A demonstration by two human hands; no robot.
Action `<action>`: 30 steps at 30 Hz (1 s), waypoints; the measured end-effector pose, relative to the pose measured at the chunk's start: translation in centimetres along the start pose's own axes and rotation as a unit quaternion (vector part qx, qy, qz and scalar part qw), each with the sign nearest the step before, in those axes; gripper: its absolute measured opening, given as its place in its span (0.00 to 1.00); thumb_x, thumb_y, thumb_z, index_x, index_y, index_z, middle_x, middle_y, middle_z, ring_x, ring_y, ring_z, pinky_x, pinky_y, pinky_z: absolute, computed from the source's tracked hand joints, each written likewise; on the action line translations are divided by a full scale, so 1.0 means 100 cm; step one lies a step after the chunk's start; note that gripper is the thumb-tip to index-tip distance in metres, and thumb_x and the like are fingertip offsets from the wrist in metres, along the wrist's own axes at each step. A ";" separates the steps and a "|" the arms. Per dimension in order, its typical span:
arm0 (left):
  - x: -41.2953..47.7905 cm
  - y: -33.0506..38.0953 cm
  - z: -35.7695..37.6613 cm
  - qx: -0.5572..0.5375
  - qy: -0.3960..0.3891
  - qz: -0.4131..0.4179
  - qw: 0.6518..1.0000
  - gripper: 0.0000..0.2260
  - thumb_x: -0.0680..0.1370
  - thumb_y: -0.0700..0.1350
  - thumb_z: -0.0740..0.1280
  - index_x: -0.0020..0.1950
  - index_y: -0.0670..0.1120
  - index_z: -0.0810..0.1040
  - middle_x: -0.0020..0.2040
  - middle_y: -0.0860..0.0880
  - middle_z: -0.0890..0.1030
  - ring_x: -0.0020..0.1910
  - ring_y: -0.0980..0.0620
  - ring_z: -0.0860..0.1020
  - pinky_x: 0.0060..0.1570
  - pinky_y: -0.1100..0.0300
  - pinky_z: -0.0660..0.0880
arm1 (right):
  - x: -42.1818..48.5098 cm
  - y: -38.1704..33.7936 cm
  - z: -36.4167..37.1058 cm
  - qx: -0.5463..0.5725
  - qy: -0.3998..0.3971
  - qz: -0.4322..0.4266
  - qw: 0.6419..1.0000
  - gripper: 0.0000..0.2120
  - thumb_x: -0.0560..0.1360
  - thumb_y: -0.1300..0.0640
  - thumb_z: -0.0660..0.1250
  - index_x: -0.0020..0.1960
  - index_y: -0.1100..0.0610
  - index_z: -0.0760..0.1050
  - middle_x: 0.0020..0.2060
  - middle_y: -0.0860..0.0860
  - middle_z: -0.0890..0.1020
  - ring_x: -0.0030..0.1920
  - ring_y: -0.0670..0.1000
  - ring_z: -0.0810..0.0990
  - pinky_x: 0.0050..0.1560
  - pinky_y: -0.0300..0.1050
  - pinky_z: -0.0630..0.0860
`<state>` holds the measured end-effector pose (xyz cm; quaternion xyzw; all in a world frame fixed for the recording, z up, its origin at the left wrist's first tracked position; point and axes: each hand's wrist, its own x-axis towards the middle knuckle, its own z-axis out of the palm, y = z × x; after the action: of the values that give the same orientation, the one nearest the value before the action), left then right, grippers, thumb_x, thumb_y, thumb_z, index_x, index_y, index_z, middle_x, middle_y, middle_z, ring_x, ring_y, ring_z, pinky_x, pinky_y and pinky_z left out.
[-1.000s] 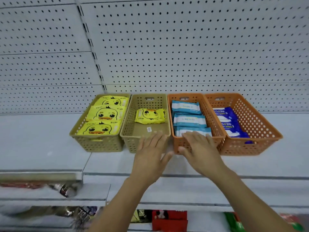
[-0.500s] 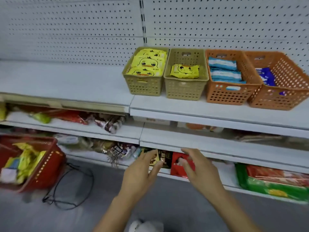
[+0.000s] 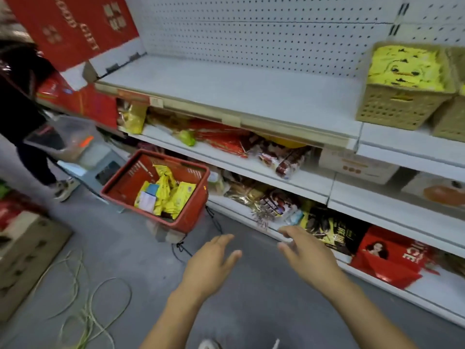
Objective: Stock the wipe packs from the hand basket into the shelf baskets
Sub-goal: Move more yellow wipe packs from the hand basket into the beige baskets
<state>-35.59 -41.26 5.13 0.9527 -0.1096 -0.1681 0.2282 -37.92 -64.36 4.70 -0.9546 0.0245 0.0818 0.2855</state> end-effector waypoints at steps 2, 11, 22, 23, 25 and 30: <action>-0.003 -0.052 -0.028 -0.015 -0.006 -0.030 0.999 0.23 0.81 0.57 0.60 0.74 0.51 0.66 0.70 0.52 0.73 0.65 0.52 0.73 0.62 0.57 0.70 | 0.024 -0.043 0.031 0.023 -0.004 -0.011 1.000 0.17 0.79 0.45 0.60 0.67 0.44 0.68 0.63 0.42 0.74 0.61 0.45 0.75 0.53 0.40 0.70; 0.034 -0.202 -0.119 -0.115 -0.018 -0.081 0.990 0.16 0.80 0.50 0.64 0.68 0.48 0.73 0.58 0.52 0.79 0.53 0.54 0.77 0.51 0.63 0.72 | 0.123 -0.172 0.107 0.135 -0.041 0.011 0.990 0.14 0.78 0.51 0.64 0.62 0.49 0.74 0.58 0.46 0.78 0.52 0.48 0.79 0.56 0.51 0.75; 0.186 -0.320 -0.160 -0.217 -0.021 -0.133 0.967 0.16 0.80 0.49 0.65 0.66 0.46 0.76 0.56 0.51 0.81 0.52 0.57 0.78 0.49 0.69 0.72 | 0.295 -0.232 0.191 0.208 -0.111 0.058 0.970 0.10 0.78 0.56 0.65 0.58 0.53 0.77 0.52 0.46 0.80 0.51 0.47 0.80 0.55 0.44 0.76; 0.202 -0.329 -0.159 -0.226 -0.024 -0.142 0.963 0.15 0.80 0.48 0.65 0.65 0.45 0.76 0.56 0.50 0.81 0.49 0.59 0.78 0.46 0.74 0.71 | 0.311 -0.233 0.201 0.221 -0.116 0.075 0.966 0.09 0.78 0.57 0.65 0.57 0.54 0.78 0.52 0.47 0.81 0.52 0.48 0.80 0.57 0.45 0.76; 0.234 -0.345 -0.155 -0.241 -0.038 -0.163 0.956 0.15 0.80 0.48 0.65 0.65 0.45 0.76 0.54 0.51 0.80 0.47 0.61 0.77 0.41 0.76 0.69 | 0.340 -0.234 0.222 0.232 -0.130 0.109 0.958 0.09 0.77 0.57 0.65 0.56 0.54 0.78 0.51 0.47 0.81 0.55 0.48 0.79 0.59 0.45 0.75; 0.306 -0.388 -0.139 -0.263 -0.100 -0.203 0.938 0.17 0.81 0.50 0.62 0.68 0.44 0.73 0.54 0.50 0.78 0.54 0.52 0.77 0.51 0.60 0.71 | 0.408 -0.222 0.271 0.208 -0.180 0.194 0.942 0.13 0.78 0.56 0.64 0.61 0.58 0.76 0.55 0.51 0.79 0.57 0.51 0.77 0.55 0.40 0.71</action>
<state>2.80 -10.61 -9.79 0.8390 0.1122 -0.3277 0.4196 0.48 -30.93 -12.49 -0.8201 0.1739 0.2996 0.4555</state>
